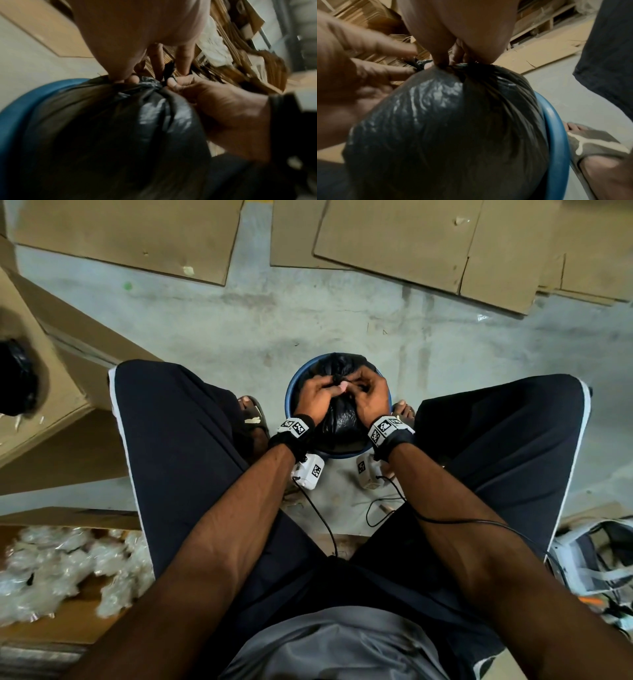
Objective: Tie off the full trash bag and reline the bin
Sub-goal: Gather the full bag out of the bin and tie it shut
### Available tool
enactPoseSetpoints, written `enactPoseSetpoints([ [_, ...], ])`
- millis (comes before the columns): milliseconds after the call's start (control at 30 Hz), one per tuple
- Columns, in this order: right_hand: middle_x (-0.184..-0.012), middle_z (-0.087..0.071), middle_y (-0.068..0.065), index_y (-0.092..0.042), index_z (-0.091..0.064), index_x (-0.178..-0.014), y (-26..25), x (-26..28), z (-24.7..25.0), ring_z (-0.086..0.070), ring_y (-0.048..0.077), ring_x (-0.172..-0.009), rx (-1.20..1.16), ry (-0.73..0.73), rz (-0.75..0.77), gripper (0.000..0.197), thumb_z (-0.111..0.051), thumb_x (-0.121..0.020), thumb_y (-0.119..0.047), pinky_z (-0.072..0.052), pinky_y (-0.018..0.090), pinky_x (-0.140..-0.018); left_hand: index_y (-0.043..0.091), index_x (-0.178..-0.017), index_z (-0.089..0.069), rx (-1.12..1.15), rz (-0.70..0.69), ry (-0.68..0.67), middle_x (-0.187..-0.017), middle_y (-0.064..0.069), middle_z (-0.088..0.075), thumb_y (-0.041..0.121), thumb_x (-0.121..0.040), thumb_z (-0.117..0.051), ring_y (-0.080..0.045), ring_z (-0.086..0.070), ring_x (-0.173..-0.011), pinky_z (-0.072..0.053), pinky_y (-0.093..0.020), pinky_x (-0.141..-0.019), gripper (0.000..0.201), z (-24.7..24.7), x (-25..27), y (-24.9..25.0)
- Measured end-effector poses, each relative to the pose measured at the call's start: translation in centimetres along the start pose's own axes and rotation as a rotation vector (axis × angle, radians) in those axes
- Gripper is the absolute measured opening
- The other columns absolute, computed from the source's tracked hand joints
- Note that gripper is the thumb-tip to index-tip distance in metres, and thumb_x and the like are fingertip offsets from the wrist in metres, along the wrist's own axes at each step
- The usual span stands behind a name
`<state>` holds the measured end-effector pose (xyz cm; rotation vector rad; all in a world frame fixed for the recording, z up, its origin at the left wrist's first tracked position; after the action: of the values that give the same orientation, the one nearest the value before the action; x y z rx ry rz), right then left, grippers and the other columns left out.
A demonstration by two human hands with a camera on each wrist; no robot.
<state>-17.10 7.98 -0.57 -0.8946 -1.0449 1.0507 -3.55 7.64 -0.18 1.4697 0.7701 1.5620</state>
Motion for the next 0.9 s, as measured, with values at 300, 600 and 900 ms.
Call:
enactPoseSetpoints([
  [300,-0.082,-0.064,-0.007,-0.013,-0.058,-0.105,-0.5,0.3,-1.0,-0.062,0.005,-0.076,0.182,-0.052,0.055,0.026,-0.071,-0.084,-0.005,-0.051,0.021,-0.074,0.018,-0.077,-0.081,0.182,0.199,0.174,-0.085,-0.006,-0.077,0.026,-0.084,-0.075,-0.019,-0.068,-0.080,-0.057,-0.044,-0.088,0.012,0.1,-0.7,-1.0],
  [600,-0.104,-0.067,0.000,-0.016,-0.050,-0.120,0.2,-0.4,1.0,-0.062,0.021,-0.099,0.130,-0.169,-0.190,0.051,-0.070,-0.076,0.000,-0.050,0.033,-0.094,0.010,-0.099,-0.068,-0.029,-0.071,-0.114,-0.092,-0.005,-0.063,0.010,-0.101,-0.058,-0.012,-0.057,-0.085,-0.046,-0.016,-0.080,0.010,1.1,-0.7,0.5],
  [900,-0.082,-0.054,0.007,-0.018,-0.048,-0.102,-1.5,0.0,1.5,-0.053,0.016,-0.066,-0.226,-0.211,-0.411,0.034,-0.054,-0.073,-0.003,-0.048,0.027,-0.062,0.030,-0.108,-0.072,-0.750,-0.275,-0.263,-0.104,0.009,-0.065,0.047,-0.095,-0.058,-0.023,-0.049,-0.110,-0.039,-0.040,-0.102,0.026,2.9,-1.5,0.2],
])
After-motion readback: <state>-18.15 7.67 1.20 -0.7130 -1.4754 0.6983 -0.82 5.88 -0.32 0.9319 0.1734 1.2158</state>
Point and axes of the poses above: each hand's wrist, its own x-axis away from the middle knuckle, its own z-axis out of the back of the hand, y = z × x, the point moved 2 cm from there along -x, towards the middle knuckle
